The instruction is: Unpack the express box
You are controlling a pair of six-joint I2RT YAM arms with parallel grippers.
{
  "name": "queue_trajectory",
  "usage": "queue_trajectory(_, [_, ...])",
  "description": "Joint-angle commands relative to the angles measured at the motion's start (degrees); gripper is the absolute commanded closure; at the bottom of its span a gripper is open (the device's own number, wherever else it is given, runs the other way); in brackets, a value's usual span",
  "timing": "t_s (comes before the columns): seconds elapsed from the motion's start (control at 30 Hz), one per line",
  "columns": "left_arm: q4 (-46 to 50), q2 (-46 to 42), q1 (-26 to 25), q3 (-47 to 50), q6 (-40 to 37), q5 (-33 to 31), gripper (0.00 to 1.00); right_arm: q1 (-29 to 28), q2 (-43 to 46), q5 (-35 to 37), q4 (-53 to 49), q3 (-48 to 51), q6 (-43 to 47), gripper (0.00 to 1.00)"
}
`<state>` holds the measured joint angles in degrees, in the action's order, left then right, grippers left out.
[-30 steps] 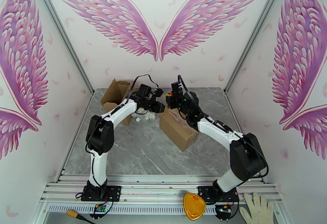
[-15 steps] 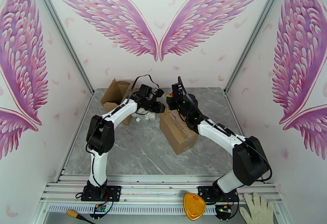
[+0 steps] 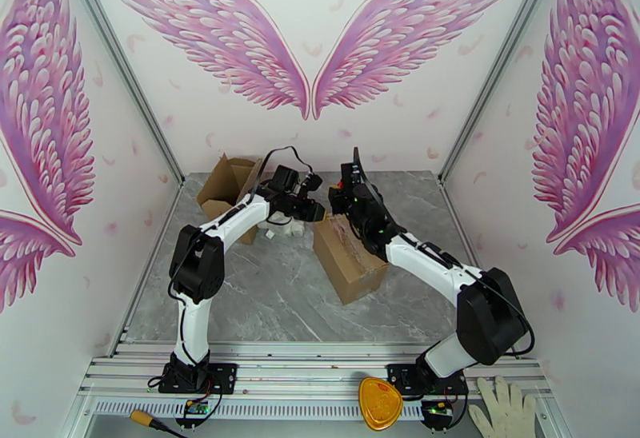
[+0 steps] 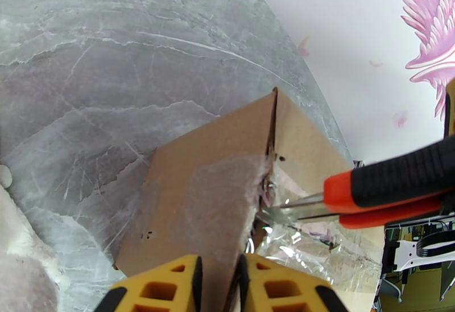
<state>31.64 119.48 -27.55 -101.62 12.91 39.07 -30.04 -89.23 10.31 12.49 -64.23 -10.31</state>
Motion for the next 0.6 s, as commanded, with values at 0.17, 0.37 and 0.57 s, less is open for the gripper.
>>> queue_trajectory(0.17, [1.3,2.94,0.83,1.84,0.43,-6.64,0.78,-3.84,1.56,6.92,-7.76,-0.52,1.51,0.95])
queue_trajectory(0.37, [1.23,3.1,0.83,1.97,0.63,-6.84,0.81,-5.29,2.53,11.11,-6.66,0.22,4.22,0.96])
queue_trajectory(0.57, [1.13,3.35,0.85,1.7,0.89,-6.46,0.82,-5.83,2.0,11.4,-5.86,0.78,4.63,0.96])
